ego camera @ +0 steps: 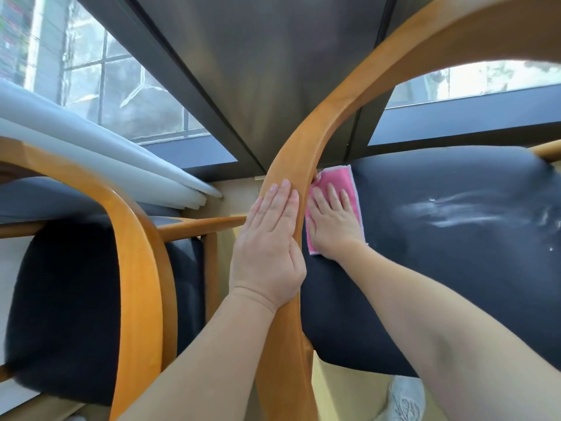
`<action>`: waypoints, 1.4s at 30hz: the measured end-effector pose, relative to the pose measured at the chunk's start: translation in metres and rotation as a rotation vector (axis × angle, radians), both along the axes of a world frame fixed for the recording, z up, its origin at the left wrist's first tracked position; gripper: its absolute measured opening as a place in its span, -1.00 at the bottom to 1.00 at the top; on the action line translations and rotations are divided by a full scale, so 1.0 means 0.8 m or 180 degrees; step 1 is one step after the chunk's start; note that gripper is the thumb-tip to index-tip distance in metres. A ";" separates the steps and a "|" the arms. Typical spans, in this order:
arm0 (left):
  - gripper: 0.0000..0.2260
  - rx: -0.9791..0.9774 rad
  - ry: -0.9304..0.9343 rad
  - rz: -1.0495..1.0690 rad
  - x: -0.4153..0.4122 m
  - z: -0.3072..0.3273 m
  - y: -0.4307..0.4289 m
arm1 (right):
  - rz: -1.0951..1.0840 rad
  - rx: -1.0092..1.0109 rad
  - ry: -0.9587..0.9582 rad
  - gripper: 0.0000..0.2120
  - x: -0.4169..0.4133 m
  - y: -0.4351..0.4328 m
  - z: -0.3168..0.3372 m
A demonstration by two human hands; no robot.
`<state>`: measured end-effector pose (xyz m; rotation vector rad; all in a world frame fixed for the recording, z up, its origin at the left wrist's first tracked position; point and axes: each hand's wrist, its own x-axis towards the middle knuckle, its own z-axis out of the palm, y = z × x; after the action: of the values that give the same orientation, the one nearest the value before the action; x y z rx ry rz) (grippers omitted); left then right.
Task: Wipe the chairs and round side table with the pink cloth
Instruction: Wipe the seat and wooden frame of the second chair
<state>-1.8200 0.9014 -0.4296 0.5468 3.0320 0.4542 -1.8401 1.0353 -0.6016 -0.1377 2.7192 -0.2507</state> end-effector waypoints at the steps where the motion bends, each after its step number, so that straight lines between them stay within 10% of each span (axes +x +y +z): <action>1: -0.53 -0.0009 0.0020 -0.0007 0.000 0.000 0.001 | 0.0173 0.0015 -0.0028 -0.43 0.012 -0.004 -0.001; 18: -0.52 0.0082 -0.0003 0.0018 0.000 0.002 0.001 | 0.0029 0.0076 0.0264 -0.35 0.007 -0.019 -0.030; 32: -0.53 0.0016 -0.0245 0.0056 0.002 0.008 0.002 | 0.1279 -0.0345 -0.0056 -0.45 0.301 -0.017 -0.008; 42: -0.54 0.0046 -0.0159 0.0004 0.002 0.006 0.000 | 0.0011 -0.0153 -0.0030 -0.48 0.223 -0.016 -0.007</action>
<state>-1.8185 0.9016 -0.4250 0.5262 2.9841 0.4825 -1.6620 1.0229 -0.6075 -0.1543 2.7043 -0.3152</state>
